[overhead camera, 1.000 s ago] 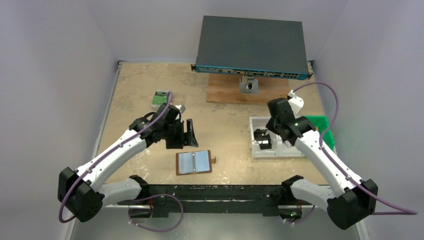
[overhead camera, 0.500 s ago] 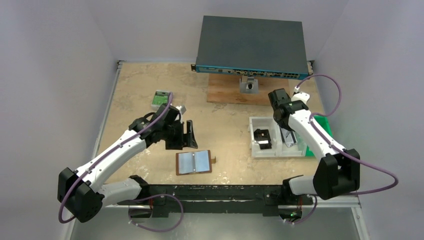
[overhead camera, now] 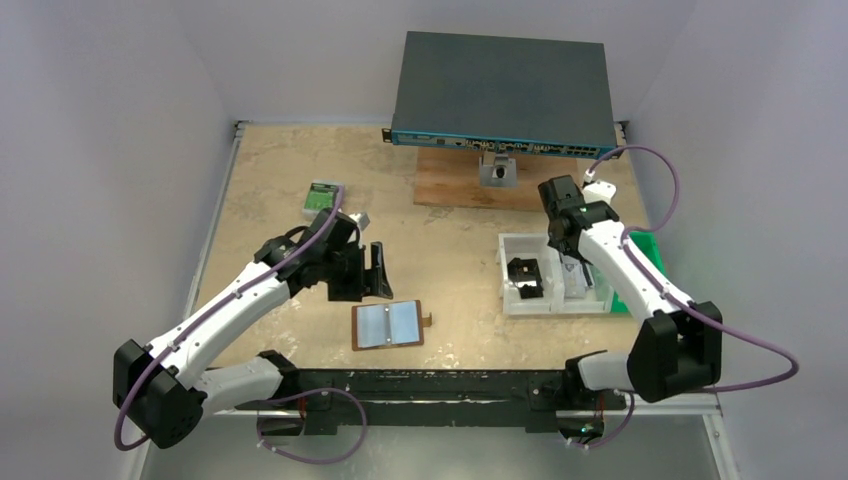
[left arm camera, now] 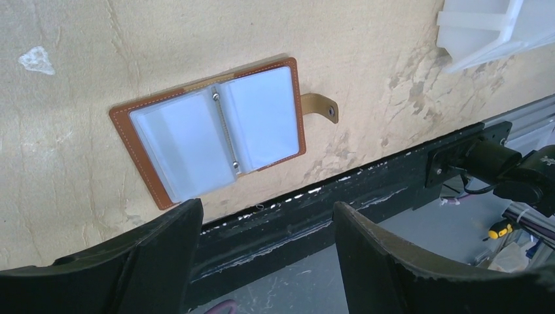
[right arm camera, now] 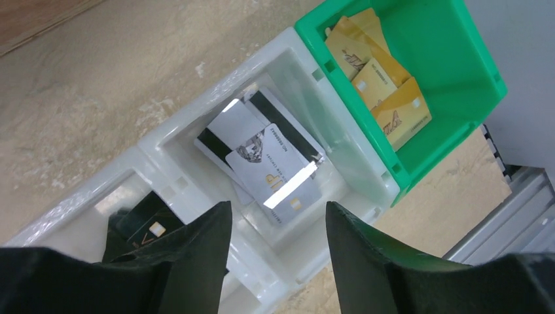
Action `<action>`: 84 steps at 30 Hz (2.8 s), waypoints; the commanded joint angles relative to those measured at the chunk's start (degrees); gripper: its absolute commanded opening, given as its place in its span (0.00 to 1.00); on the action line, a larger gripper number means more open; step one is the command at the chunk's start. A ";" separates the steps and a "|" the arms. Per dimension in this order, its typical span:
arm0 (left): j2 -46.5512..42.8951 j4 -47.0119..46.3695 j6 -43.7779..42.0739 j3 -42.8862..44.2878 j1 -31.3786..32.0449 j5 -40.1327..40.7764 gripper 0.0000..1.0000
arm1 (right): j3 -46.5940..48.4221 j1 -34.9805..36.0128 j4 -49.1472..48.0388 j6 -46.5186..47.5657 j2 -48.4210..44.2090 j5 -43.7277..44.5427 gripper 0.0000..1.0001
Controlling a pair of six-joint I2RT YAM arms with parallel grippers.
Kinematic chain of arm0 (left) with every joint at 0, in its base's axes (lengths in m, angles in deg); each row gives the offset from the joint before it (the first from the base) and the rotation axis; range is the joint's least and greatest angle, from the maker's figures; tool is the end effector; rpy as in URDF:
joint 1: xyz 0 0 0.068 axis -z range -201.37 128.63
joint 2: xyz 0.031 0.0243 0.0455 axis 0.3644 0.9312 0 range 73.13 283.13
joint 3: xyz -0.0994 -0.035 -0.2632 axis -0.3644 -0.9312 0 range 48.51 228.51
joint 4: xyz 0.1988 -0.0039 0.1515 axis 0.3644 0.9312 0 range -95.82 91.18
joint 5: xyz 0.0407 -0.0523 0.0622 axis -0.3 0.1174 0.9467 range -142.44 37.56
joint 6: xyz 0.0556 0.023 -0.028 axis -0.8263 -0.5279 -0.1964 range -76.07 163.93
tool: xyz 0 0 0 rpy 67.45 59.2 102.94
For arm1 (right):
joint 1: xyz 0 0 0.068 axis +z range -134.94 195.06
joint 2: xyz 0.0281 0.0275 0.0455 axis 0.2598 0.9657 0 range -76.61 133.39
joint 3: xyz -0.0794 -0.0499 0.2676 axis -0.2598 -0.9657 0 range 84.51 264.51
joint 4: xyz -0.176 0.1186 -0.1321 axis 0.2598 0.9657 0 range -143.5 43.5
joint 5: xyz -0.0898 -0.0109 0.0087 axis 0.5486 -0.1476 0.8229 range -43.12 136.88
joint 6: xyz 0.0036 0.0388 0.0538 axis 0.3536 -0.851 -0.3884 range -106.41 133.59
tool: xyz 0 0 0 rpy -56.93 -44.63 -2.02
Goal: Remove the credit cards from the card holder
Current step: Place the credit card in the storage box, then remove the credit card from the card holder.
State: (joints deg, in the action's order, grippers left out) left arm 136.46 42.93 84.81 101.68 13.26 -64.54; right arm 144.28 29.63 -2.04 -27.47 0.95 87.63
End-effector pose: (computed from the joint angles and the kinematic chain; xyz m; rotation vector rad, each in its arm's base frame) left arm 0.1591 -0.1232 0.2699 -0.0690 2.7551 -0.7001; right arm 0.2419 0.0273 0.2617 0.7193 2.3339 -0.5923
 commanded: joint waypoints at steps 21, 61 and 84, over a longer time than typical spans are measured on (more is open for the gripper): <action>-7.54 7.31 12.21 -6.13 -1.85 19.51 0.72 | -3.15 26.62 -21.18 -3.63 -10.16 -28.15 0.80; -8.12 -4.50 11.50 -21.45 -22.15 -1.40 0.65 | 21.68 58.91 -21.90 -4.43 40.01 -23.23 0.43; -1.33 -9.74 9.49 -22.49 -12.33 0.73 0.11 | -2.34 50.05 -47.31 -5.65 29.77 -39.49 0.00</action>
State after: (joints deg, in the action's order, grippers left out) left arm 132.96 35.32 94.32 77.86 -1.60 -66.31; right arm 145.02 81.12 -48.97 -33.55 30.13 49.95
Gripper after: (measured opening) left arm 0.133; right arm 0.007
